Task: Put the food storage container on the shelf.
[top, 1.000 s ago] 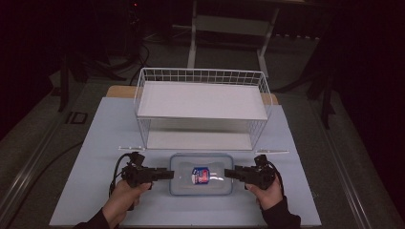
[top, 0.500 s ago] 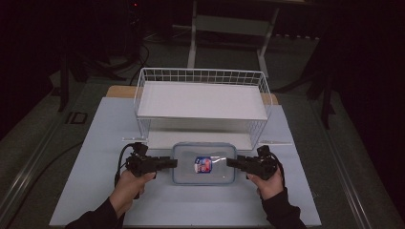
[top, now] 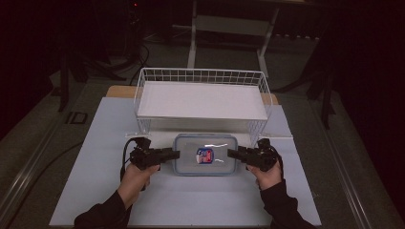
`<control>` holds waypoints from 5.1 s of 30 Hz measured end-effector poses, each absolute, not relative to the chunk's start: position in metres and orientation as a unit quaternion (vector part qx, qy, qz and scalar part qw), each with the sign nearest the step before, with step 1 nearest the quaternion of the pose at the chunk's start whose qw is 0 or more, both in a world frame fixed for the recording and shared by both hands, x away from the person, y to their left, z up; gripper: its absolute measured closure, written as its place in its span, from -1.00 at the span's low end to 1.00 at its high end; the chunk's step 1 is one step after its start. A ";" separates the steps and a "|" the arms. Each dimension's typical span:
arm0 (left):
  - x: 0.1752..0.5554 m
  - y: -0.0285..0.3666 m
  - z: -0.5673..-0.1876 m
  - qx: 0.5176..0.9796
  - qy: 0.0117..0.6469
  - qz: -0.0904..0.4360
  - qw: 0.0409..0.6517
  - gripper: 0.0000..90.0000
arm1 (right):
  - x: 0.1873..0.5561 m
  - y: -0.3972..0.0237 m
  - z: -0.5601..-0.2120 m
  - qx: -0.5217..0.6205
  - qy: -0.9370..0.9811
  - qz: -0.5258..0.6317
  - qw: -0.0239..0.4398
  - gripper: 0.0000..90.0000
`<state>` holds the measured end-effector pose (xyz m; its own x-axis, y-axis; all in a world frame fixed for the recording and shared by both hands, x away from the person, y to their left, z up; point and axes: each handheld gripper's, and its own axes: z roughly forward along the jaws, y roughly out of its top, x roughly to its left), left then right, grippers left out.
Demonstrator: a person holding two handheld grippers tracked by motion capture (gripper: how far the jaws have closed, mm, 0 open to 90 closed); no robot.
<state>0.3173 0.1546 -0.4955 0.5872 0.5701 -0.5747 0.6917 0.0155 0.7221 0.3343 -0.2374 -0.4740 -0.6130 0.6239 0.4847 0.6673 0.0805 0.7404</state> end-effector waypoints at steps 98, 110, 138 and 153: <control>0.271 0.147 -0.492 0.730 0.384 0.076 0.560 -1.00 | 0.304 -0.178 -0.486 -0.406 -0.763 -0.499 -0.061 0.99; 0.274 0.155 -0.502 0.723 0.397 0.090 0.558 -1.00 | 0.330 -0.157 -0.501 -0.408 -0.776 -0.476 -0.072 1.00; 0.275 0.161 -0.502 0.718 0.394 0.094 0.566 -1.00 | 0.379 -0.144 -0.505 -0.449 -0.741 -0.491 -0.087 1.00; 0.272 0.161 -0.501 0.719 0.392 0.097 0.566 -1.00 | 0.355 -0.150 -0.500 -0.432 -0.746 -0.500 -0.080 0.16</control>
